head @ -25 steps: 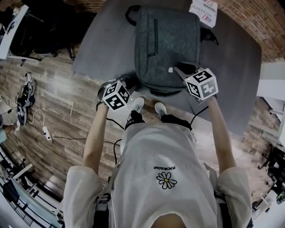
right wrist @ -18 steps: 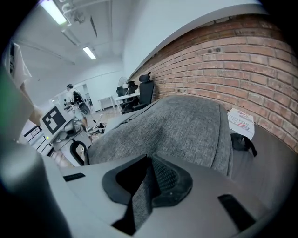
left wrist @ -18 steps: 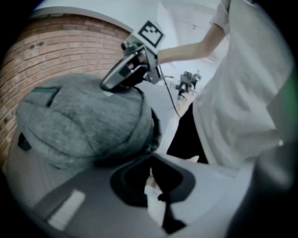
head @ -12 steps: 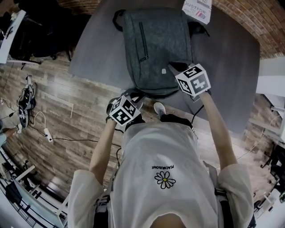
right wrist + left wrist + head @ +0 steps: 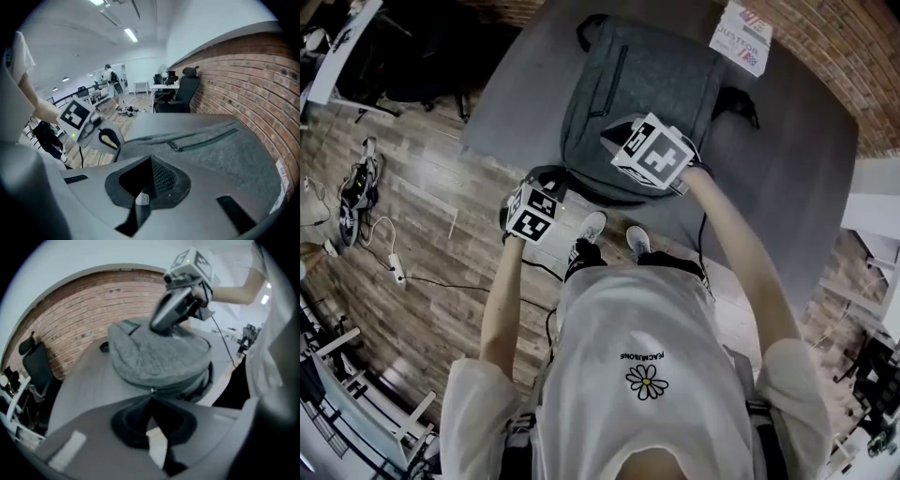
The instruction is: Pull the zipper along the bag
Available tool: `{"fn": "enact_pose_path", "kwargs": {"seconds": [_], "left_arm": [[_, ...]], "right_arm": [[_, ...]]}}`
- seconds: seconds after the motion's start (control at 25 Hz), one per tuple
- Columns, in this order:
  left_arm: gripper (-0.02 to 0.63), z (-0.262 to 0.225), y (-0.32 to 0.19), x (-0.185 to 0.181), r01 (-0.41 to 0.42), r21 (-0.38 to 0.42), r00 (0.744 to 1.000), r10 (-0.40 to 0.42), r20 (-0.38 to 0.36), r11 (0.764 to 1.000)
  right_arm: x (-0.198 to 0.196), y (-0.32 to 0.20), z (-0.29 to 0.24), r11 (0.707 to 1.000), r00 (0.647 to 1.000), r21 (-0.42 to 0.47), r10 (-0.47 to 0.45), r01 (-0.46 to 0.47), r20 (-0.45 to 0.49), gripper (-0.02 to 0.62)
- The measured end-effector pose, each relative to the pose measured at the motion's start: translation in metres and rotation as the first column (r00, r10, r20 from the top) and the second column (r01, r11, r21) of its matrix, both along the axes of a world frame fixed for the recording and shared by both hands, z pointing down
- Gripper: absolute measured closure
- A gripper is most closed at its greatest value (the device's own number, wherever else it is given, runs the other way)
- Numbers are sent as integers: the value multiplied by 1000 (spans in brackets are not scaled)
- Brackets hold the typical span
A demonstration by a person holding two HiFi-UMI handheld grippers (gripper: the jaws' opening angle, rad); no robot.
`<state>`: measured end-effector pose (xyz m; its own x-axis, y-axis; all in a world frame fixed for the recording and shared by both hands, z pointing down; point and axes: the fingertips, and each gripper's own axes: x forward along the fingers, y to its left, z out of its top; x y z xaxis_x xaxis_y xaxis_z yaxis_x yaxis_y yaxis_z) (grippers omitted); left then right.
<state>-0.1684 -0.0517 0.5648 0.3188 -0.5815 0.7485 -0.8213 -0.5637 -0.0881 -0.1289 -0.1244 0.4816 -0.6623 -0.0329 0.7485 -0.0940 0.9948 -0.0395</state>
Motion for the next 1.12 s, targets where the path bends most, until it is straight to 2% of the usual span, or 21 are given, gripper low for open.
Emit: {"fn": "enact_pose_path", "kwargs": {"seconds": [0.12, 0.24, 0.32, 0.44, 0.56, 0.76, 0.92, 1.0, 1.12], "left_arm": [[603, -2, -23, -45, 43, 2, 996, -43, 73, 999], [603, -3, -30, -61, -9, -28, 993, 12, 116, 1000], [603, -3, -20, -57, -85, -51, 987, 91, 134, 995], [603, -2, 4, -36, -190, -87, 968, 201, 148, 978], [601, -2, 14, -22, -189, -99, 964, 204, 170, 977], [598, -2, 23, 9, -137, -150, 988, 145, 43, 979], [601, -5, 28, 66, -151, -176, 987, 140, -75, 973], [602, -5, 28, 89, -149, -174, 986, 133, -99, 974], [602, -5, 22, 98, -110, -168, 988, 89, -126, 980]], "right_arm": [[-28, -19, 18, 993, 995, -68, 94, -97, -43, 597], [-46, -36, 25, 967, 980, -178, 167, -184, -105, 597], [-48, -37, 29, 951, 975, -234, 172, -201, -139, 597], [-48, -34, 32, 951, 973, -231, 175, -207, -152, 595], [-49, -36, 34, 953, 973, -224, 174, -206, -153, 595], [-48, -36, 36, 950, 972, -235, 172, -208, -163, 595], [-50, -37, 37, 954, 970, -214, 176, -210, -168, 595], [-49, -36, 39, 960, 970, -193, 171, -204, -173, 597], [-50, -36, 39, 969, 973, -170, 151, -180, -173, 595]]}}
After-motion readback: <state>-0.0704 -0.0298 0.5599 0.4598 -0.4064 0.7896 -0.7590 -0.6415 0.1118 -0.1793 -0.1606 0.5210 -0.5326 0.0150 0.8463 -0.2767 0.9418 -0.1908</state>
